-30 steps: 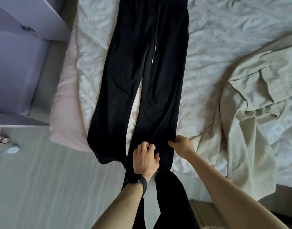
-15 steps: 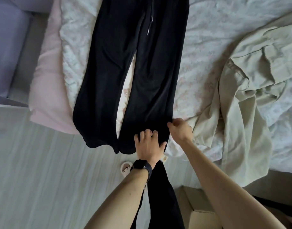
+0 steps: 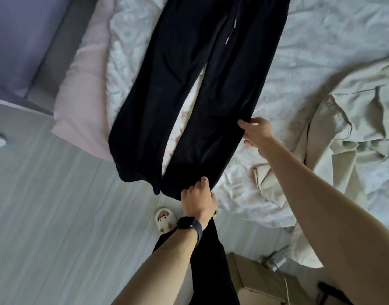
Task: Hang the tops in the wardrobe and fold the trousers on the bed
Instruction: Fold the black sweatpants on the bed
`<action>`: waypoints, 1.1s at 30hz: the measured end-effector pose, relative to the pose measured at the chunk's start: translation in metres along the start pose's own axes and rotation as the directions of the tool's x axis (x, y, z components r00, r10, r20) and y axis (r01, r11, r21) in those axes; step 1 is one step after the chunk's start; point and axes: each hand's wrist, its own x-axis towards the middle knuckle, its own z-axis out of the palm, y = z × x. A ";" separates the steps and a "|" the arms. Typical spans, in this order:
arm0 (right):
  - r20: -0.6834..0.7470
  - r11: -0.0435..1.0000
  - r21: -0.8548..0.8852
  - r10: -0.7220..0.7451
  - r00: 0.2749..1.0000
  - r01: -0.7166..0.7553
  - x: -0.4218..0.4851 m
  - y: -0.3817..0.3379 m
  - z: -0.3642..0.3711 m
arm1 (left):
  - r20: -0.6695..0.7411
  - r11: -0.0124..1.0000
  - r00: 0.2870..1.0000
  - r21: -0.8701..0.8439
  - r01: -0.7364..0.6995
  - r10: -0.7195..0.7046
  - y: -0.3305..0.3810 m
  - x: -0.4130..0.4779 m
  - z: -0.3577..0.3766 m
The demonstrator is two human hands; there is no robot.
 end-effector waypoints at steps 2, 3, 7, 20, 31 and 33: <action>0.016 0.999 -0.033 0.005 1.000 -0.004 -0.002 -0.011 -0.001 | 0.025 0.986 0.998 -0.153 0.068 -0.065 -0.009 -0.009 -0.013; 0.021 0.999 -0.038 0.007 1.000 -0.006 -0.005 -0.018 0.000 | 0.025 0.976 0.996 -0.197 0.093 -0.089 -0.016 -0.013 -0.021; 0.034 1.000 -0.004 0.011 0.999 -0.011 -0.021 -0.043 0.009 | 0.062 0.970 0.981 -0.147 0.194 -0.186 -0.049 -0.022 -0.053; 0.015 0.937 0.143 -0.323 0.946 0.318 -0.078 -0.132 0.084 | 0.093 0.797 0.906 -0.444 0.409 -0.413 -0.156 -0.006 -0.121; 0.020 0.889 -0.192 -0.420 0.907 0.416 -0.062 -0.179 0.202 | 0.124 0.698 0.860 -0.533 0.479 -0.495 -0.267 0.048 -0.123; 0.015 0.876 -0.246 -0.425 0.905 0.415 -0.056 -0.186 0.218 | 0.147 0.719 0.869 -0.507 0.476 -0.472 -0.281 0.065 -0.117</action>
